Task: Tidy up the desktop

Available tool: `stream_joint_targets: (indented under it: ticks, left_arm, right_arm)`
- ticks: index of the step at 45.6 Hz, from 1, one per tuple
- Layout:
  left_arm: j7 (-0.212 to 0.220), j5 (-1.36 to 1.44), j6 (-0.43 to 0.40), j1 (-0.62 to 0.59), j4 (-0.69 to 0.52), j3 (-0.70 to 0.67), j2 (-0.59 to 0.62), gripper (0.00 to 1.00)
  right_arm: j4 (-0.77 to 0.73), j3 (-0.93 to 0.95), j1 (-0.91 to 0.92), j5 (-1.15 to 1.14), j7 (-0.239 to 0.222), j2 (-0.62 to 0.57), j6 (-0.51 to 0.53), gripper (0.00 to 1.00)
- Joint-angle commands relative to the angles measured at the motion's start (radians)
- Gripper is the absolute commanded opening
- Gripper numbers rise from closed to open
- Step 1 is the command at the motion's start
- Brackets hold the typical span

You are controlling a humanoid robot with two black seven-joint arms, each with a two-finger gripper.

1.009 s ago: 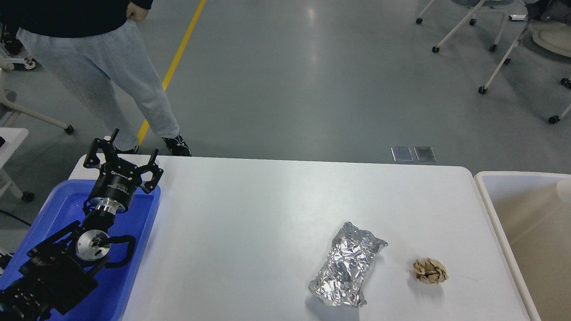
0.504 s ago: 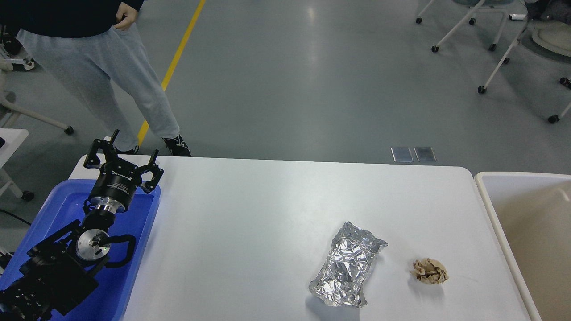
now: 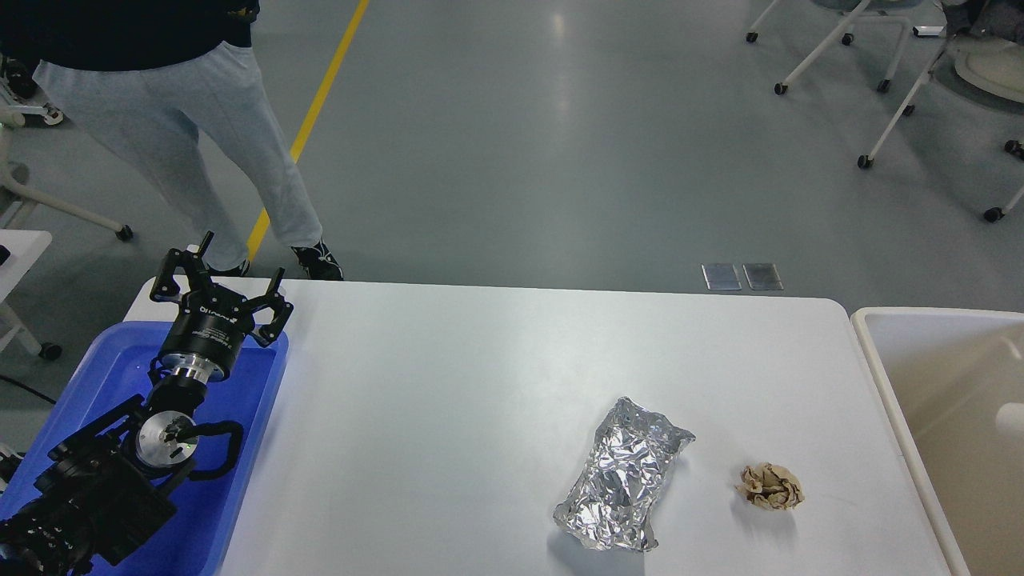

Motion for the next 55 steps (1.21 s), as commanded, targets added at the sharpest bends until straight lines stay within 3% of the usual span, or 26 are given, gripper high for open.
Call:
stream_joint_targets:
  ticks: [1, 3, 7, 10, 11, 39, 44, 55]
  left_arm:
    - [0.000, 0.001, 0.000, 0.000, 0.000, 0.000, 0.000, 1.00]
    - [0.000, 0.000, 0.000, 0.000, 0.000, 0.000, 0.000, 1.00]
    - [0.000, 0.000, 0.000, 0.001, 0.000, 0.000, 0.000, 1.00]
    - [0.000, 0.000, 0.000, 0.001, 0.000, 0.000, 0.000, 1.00]
    - [0.000, 0.000, 0.000, 0.000, 0.000, 0.000, 0.000, 1.00]
    - [0.000, 0.000, 0.000, 0.000, 0.000, 0.000, 0.000, 1.00]
    - [0.000, 0.000, 0.000, 0.002, 0.000, 0.000, 0.000, 1.00]
    - [0.000, 0.000, 0.000, 0.002, 0.000, 0.000, 0.000, 1.00]
  right_arm:
    - [-0.029, 0.019, -0.007, 0.006, -0.023, 0.024, -0.022, 0.00]
    - [-0.028, 0.019, -0.007, 0.006, -0.026, 0.024, -0.023, 0.14]
    - [-0.028, 0.021, -0.005, 0.008, -0.026, 0.024, -0.023, 0.59]
    - [-0.028, 0.019, -0.005, 0.008, -0.026, 0.024, -0.023, 0.81]
    - [-0.028, 0.019, -0.005, 0.006, -0.024, 0.023, -0.023, 0.99]
    - [-0.043, 0.047, 0.003, 0.008, -0.024, 0.012, -0.016, 1.00]
    - [-0.034, 0.137, 0.013, 0.009, -0.023, 0.009, -0.013, 1.00]
    - [0.101, 0.565, 0.010, -0.006, -0.021, -0.062, -0.006, 1.00]
